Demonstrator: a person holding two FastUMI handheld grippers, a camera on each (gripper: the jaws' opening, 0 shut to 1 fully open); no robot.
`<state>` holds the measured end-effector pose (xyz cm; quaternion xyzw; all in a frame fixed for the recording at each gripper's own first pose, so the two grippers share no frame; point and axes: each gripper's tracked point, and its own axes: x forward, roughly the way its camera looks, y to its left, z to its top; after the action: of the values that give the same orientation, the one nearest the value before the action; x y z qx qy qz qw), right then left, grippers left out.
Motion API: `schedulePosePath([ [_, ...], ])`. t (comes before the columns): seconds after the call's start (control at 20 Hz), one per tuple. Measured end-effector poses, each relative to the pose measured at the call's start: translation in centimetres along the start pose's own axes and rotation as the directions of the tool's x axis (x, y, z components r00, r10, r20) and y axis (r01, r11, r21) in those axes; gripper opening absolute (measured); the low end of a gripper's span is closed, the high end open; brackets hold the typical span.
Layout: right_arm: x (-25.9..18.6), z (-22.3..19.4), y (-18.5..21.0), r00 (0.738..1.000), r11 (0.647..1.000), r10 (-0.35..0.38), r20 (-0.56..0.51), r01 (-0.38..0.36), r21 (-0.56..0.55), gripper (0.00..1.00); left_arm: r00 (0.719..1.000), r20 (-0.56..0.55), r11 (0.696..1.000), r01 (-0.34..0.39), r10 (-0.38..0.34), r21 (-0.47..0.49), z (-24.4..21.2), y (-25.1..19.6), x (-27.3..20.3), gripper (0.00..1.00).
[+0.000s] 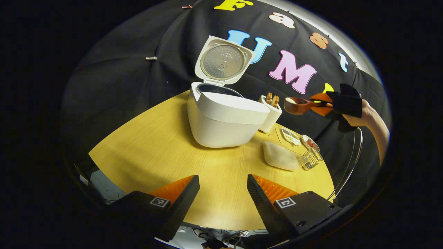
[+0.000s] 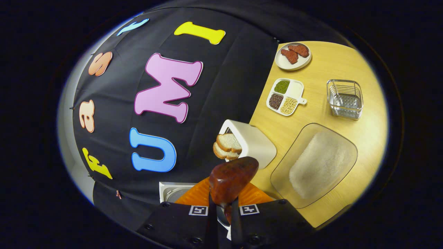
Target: Close the left gripper, press the button to open the rice cooker; take a wooden spoon from the chopstick holder with the right hand, scoop a spoonful of rice and pour it into the rice cooker, then put the wooden spoon back into the chopstick holder.
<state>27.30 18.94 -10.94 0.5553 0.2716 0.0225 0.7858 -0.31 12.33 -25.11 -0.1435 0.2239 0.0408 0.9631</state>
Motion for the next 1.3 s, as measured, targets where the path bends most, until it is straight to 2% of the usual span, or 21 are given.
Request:
schedulePosePath([
  [0.35, 4.3, -7.7, 4.8, 0.994, 0.999, 0.049, -0.100, -0.047, 0.027, 0.18, 0.997, 0.002, 0.996, 0.074, -0.074, -0.052, 0.3, 0.6, -0.5, 0.96],
  [0.6, 7.4, -12.0, 6.5, 0.993, 0.996, 0.050, -0.108, -0.058, -0.070, 0.18, 0.997, 0.006, 0.997, 0.079, -0.078, -0.019, 0.8, 3.1, -0.8, 0.96],
  [0.8, 9.6, -14.6, 8.0, 0.992, 0.973, 0.081, -0.099, -0.100, -0.206, 0.18, 0.998, 0.019, 0.991, 0.068, -0.067, -0.118, 1.3, 5.0, -0.6, 0.95],
  [0.9, 10.7, -15.0, 8.6, 0.993, 0.931, 0.099, -0.070, -0.117, -0.346, 0.18, 0.996, 0.022, 0.984, 0.094, -0.091, -0.154, 1.2, 5.0, -0.8, 0.96],
  [1.1, 12.2, -16.3, 9.3, 0.988, 0.775, 0.154, -0.030, -0.140, -0.616, 0.18, 0.994, 0.036, 0.982, 0.111, -0.107, -0.155, 1.7, 5.2, -0.9, 0.96],
  [1.3, 13.3, -18.6, 8.7, 0.983, 0.654, 0.169, -0.075, -0.169, -0.737, 0.18, 0.989, 0.049, 0.983, 0.141, -0.136, -0.121, 2.5, 4.9, -0.8, 0.96],
])
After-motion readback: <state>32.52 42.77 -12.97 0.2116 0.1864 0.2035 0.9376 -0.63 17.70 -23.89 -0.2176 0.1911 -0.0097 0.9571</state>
